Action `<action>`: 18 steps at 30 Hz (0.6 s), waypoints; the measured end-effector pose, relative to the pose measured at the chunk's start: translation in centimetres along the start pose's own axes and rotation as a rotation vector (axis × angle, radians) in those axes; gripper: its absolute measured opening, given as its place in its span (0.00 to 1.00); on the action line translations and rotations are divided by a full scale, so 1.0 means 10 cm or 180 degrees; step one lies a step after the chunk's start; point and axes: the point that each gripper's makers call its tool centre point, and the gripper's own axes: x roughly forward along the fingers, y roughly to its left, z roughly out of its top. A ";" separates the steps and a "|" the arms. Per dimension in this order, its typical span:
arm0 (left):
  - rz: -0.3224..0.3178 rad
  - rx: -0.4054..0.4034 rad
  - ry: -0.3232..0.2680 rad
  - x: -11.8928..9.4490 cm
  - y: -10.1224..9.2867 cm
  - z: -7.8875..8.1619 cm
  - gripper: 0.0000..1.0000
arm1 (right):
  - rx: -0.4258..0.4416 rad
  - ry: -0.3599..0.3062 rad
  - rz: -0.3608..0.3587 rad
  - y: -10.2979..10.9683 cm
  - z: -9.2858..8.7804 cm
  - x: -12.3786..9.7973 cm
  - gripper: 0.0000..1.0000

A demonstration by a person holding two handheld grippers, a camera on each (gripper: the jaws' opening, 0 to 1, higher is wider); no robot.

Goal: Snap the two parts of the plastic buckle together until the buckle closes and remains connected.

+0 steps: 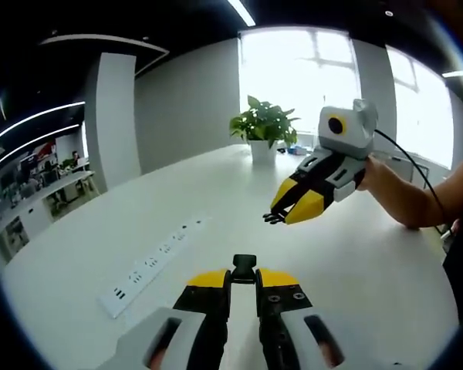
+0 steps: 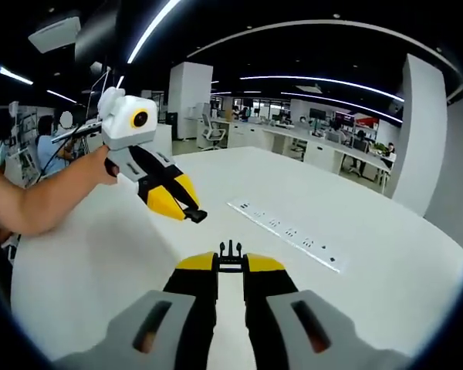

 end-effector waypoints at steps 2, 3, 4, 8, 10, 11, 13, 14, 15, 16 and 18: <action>0.0019 0.0010 0.0012 -0.01 0.00 -0.02 0.11 | -0.0001 -0.0016 -0.0014 0.01 0.01 -0.01 0.11; 0.0011 0.0006 0.0002 -0.01 -0.01 -0.02 0.11 | 0.0003 -0.0021 -0.0009 0.02 0.01 -0.01 0.11; 0.0012 -0.0003 -0.0012 -0.01 -0.02 -0.02 0.11 | 0.0006 -0.0027 -0.0007 0.03 0.02 -0.01 0.11; 0.0065 0.0018 0.0027 -0.01 -0.01 -0.07 0.11 | 0.0001 -0.0034 -0.0008 0.04 0.03 -0.02 0.11; 0.0073 0.0020 0.0055 -0.02 -0.02 -0.09 0.11 | 0.0000 -0.0036 -0.0004 0.07 0.03 -0.02 0.11; 0.0086 0.0018 0.0065 -0.03 -0.02 -0.10 0.11 | -0.0006 -0.0029 -0.0001 0.09 0.02 -0.02 0.11; 0.0094 0.0010 0.0051 -0.05 -0.02 -0.12 0.11 | -0.0026 -0.0025 -0.0003 0.10 0.00 -0.02 0.11; 0.0109 0.0006 0.0061 -0.05 -0.01 -0.14 0.11 | -0.0036 -0.0028 -0.0004 0.10 0.00 -0.02 0.11; 0.0132 0.0001 0.0056 -0.06 0.01 -0.15 0.11 | -0.0044 -0.0025 -0.0008 0.11 -0.01 -0.02 0.11; 0.0134 -0.0010 0.0030 -0.08 0.01 -0.16 0.11 | -0.0058 -0.0021 -0.0016 0.11 -0.02 -0.02 0.11; 0.0118 -0.0037 0.0005 -0.09 0.00 -0.16 0.11 | -0.0065 -0.0024 -0.0017 0.10 -0.01 -0.01 0.11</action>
